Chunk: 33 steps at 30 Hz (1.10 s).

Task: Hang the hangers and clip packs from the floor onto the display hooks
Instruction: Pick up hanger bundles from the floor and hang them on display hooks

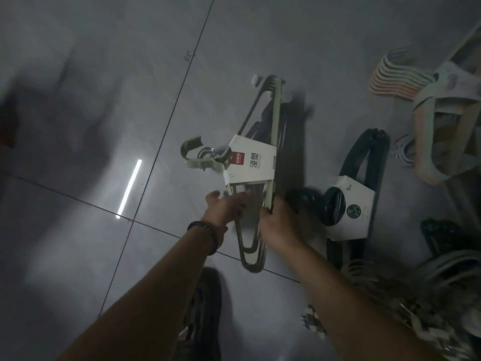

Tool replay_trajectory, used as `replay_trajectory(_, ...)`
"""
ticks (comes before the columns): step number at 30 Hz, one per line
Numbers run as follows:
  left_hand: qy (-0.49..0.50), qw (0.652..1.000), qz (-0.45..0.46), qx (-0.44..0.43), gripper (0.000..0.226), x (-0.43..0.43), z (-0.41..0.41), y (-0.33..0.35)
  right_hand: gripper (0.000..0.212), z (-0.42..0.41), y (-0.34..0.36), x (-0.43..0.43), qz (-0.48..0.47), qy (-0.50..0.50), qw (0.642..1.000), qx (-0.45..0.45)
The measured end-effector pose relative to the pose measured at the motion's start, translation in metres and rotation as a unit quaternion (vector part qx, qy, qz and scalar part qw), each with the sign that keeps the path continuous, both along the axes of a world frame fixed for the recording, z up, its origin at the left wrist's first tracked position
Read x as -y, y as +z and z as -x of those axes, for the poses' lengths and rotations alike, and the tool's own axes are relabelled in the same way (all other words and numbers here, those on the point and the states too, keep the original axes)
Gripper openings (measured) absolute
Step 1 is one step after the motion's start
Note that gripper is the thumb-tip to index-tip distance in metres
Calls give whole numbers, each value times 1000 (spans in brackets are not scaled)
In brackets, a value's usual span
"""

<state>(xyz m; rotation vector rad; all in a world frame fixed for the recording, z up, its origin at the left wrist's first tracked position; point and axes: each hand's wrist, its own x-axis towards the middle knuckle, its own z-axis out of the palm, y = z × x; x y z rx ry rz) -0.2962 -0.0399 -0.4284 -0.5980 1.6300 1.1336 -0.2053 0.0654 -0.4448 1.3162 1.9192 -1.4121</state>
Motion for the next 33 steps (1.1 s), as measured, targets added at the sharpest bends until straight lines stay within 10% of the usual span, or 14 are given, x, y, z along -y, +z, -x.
replay_trajectory(10,-60,983,66,-163,40,-1,-17,68,26,-26,75,-2,132,11,990,-42)
replay_trajectory(13,-194,947,102,-235,64,3,-11,126,47,-32,132,-28,16,-14,997,-73)
replay_trajectory(17,-387,864,101,-304,74,2,-2,214,82,-25,230,-99,-182,115,965,-152)
replay_trajectory(22,-532,763,42,-365,69,-45,11,375,119,-32,381,-181,-163,372,910,-77)
replay_trajectory(26,-624,660,34,-417,61,-108,15,532,132,-67,525,-221,-132,321,937,-45)
replay_trajectory(33,-698,468,86,-535,65,-199,-59,804,71,-182,752,-255,-110,83,972,-192)
